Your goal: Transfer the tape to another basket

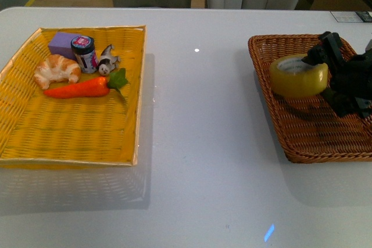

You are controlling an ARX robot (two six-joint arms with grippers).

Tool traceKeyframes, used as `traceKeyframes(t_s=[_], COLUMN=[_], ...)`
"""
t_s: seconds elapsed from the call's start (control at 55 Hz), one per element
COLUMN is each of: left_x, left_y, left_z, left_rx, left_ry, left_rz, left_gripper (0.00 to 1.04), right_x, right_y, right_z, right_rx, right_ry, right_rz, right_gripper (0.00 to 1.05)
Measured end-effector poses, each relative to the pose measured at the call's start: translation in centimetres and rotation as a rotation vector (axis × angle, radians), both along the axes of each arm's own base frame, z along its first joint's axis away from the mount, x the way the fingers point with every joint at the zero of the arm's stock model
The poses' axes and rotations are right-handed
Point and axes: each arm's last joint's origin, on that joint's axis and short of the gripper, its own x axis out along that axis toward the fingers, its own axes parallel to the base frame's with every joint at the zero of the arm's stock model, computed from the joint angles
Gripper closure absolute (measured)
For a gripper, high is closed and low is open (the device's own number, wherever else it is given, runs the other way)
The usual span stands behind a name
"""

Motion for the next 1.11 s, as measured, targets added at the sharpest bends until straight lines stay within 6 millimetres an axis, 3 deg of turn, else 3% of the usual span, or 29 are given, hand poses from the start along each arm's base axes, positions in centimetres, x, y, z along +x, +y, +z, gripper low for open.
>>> traceKeyframes(t_s=[0.055,0.273,0.636,0.745,0.855,1.036,1.109], left_x=[-0.1,-0.6,-1.7,-1.7,-1.7,-1.8,-1.8], left_y=[0.0,0.0,0.0,0.0,0.0,0.0,0.0], left_z=[0.0,0.0,-0.4,-0.4,-0.4,-0.4,-0.4], left_rx=[0.0,0.0,0.0,0.0,0.0,0.0,0.0], left_ry=[0.001,0.001,0.018,0.018,0.018,0.017,0.017], left_rz=[0.0,0.0,0.0,0.0,0.0,0.0,0.0], left_gripper=[1.03,1.03,1.03,1.03,1.03,1.03,1.03], right_x=[-0.9,-4.1,-15.3,-18.7,-20.9,-23.0,-23.9], right_y=[-0.7,-2.5,-2.9,-2.4,-1.5,-0.3,0.0], right_z=[0.2,5.6,14.5,16.4,16.7,15.6,15.5], right_rx=[0.007,0.01,-0.034,-0.379,-0.716,-0.883,-0.91], right_ry=[-0.001,-0.146,-0.37,-0.495,-0.537,-0.513,-0.517], right_rz=[-0.008,-0.002,0.048,0.023,0.097,0.161,0.162], right_gripper=[0.07,0.09,0.09,0.25,0.45,0.76,0.94])
